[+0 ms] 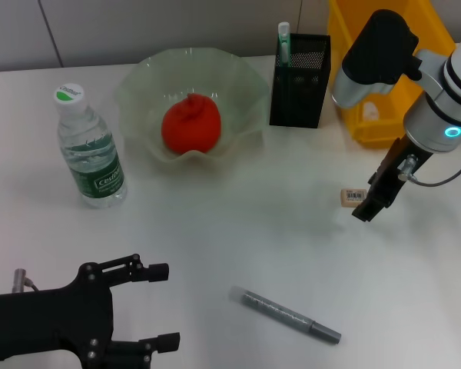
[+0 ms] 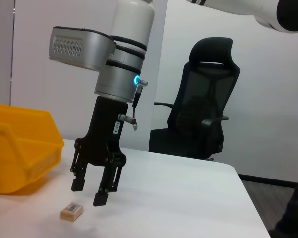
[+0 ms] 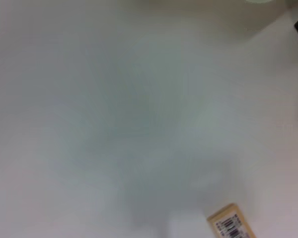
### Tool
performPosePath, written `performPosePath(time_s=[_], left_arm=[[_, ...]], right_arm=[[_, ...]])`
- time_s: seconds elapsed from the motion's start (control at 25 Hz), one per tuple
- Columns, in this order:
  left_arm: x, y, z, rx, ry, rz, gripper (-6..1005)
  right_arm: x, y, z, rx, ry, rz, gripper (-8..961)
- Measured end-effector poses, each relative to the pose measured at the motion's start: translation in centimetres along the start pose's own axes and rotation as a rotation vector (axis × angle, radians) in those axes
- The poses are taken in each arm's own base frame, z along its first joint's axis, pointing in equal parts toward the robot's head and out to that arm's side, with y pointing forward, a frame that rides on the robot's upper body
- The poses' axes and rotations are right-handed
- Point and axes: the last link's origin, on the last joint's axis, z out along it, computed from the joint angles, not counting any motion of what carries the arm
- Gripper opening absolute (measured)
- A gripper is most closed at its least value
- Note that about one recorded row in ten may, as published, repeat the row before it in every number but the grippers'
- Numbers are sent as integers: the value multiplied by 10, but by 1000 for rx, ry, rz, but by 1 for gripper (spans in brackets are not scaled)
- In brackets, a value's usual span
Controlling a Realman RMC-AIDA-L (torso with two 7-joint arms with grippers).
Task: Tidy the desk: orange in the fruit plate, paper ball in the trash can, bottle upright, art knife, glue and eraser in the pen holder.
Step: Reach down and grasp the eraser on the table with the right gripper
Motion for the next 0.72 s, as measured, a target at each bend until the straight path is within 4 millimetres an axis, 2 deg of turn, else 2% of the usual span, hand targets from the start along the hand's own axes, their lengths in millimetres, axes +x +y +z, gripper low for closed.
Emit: performPosePath(time_s=[0.72], left_arm=[[1,-2,1,5,2,1,860]], right_arm=[[6,-8,15,4,-59,-27,636]])
